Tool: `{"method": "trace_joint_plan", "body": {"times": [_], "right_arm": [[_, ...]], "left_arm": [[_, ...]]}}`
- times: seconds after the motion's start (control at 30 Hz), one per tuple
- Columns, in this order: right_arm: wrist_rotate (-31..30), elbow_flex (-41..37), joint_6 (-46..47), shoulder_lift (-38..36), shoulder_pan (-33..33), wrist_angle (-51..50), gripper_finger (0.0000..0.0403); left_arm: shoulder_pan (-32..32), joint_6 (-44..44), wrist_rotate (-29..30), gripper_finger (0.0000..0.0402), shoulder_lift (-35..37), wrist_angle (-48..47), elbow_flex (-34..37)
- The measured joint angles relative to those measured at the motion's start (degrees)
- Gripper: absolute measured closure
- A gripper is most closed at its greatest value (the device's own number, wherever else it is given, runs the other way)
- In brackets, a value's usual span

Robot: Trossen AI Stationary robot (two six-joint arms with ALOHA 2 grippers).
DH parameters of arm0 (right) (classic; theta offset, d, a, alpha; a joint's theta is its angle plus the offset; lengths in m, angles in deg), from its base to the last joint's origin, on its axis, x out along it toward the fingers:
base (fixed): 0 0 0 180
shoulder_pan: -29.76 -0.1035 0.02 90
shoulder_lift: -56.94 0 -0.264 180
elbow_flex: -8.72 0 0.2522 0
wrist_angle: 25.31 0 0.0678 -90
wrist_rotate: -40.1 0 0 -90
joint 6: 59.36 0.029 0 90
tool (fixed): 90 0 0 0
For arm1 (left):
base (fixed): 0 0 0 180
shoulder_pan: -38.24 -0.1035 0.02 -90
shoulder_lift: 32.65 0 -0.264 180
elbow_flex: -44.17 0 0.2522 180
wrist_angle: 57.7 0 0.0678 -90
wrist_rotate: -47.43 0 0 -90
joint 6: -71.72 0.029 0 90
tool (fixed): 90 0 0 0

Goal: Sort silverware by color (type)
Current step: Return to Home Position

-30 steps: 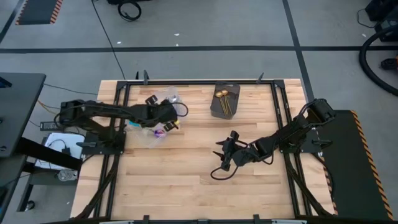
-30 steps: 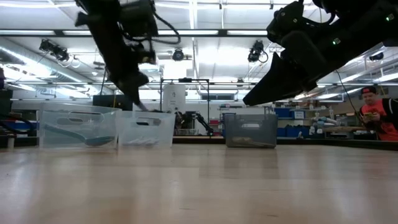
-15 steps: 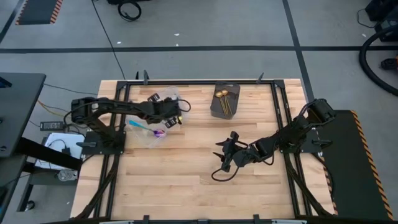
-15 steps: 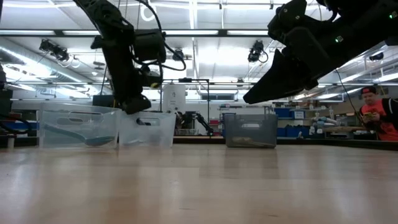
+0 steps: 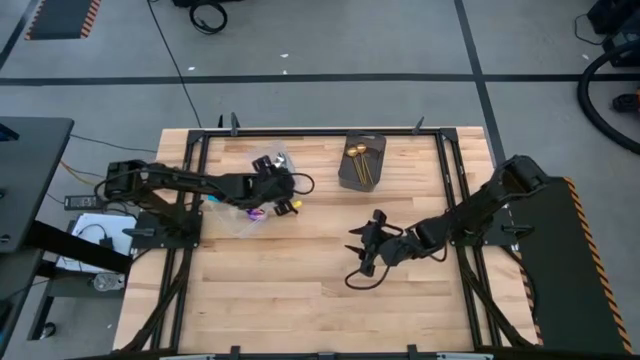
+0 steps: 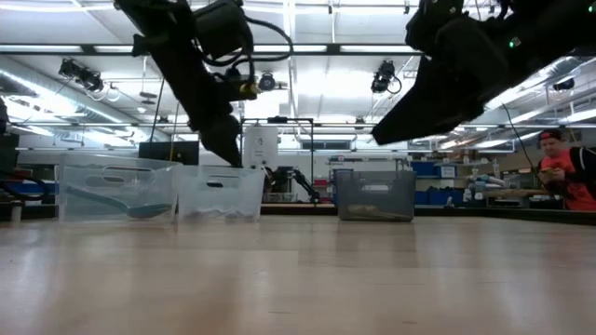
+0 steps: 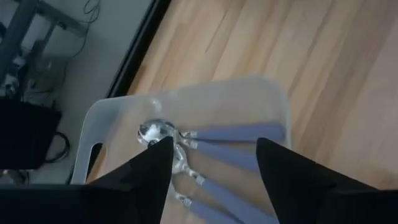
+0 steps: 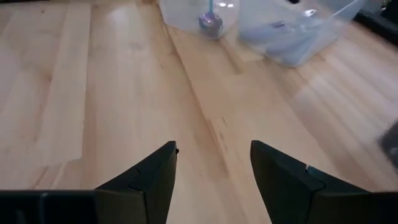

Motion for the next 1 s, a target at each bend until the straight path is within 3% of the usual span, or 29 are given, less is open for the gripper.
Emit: {"method": "trace_joint_plan", "body": {"times": [0.17,0.3,0.57,0.8,1.0], "right_arm": [[-1.33,-0.78,-0.47,-4.75,-0.6,-2.49,0.0188],[-1.58,-3.97,-0.24,-9.49,-0.54,-2.09,0.0188],[-0.69,-11.95,-1.59,-22.7,2.02,1.23,0.0189],[4.58,-22.28,-2.44,-37.83,4.67,4.04,0.0191],[9.49,-29.35,-1.26,-48.5,6.97,7.8,0.0201]], "left_arm": [[0.45,1.59,-3.23,0.017,4.26,8.82,6.74],[1.57,1.63,-3.78,0.017,11.61,15.55,13.16],[5.41,4.65,-10.2,0.0171,26.59,22.28,21.18],[6.55,3.17,-16.44,0.0171,37.11,35.31,31.05],[8.87,1.45,-19.45,0.0171,46.6,40.01,38.76]]}}
